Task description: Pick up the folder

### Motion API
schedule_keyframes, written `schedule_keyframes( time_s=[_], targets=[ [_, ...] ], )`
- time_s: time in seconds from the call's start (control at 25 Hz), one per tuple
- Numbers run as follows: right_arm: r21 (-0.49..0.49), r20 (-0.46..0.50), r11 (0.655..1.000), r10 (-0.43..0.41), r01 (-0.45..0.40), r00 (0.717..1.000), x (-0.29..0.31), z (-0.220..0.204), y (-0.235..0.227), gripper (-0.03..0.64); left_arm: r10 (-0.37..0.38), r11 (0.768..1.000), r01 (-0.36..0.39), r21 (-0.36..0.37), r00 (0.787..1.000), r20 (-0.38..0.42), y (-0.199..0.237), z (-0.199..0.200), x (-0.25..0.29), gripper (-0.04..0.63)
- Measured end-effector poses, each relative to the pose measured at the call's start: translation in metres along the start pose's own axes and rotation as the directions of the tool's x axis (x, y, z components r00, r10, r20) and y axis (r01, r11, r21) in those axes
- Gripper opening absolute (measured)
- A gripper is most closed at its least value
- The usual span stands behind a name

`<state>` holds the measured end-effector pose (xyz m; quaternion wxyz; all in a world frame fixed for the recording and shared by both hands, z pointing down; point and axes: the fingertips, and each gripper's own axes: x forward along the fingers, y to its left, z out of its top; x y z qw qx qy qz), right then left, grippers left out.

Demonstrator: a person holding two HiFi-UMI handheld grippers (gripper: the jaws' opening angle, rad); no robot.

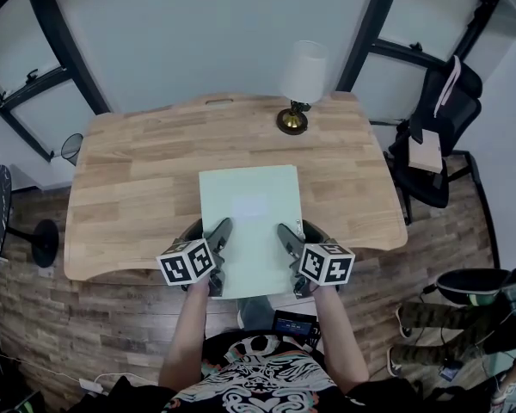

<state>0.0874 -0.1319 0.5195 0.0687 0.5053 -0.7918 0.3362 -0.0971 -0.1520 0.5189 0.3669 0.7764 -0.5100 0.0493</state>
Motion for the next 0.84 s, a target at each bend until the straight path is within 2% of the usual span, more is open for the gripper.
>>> schedule_keyframes(
  time_s=[0.84],
  targets=[
    [0.012, 0.011, 1.0, 0.007, -0.007, 1.0, -0.0007, 0.004, -0.0035, 0.272, 0.001, 1.0, -0.001, 0.007, 1.0, 0.005, -0.0038, 0.0041, 0.0027, 0.316]
  ],
)
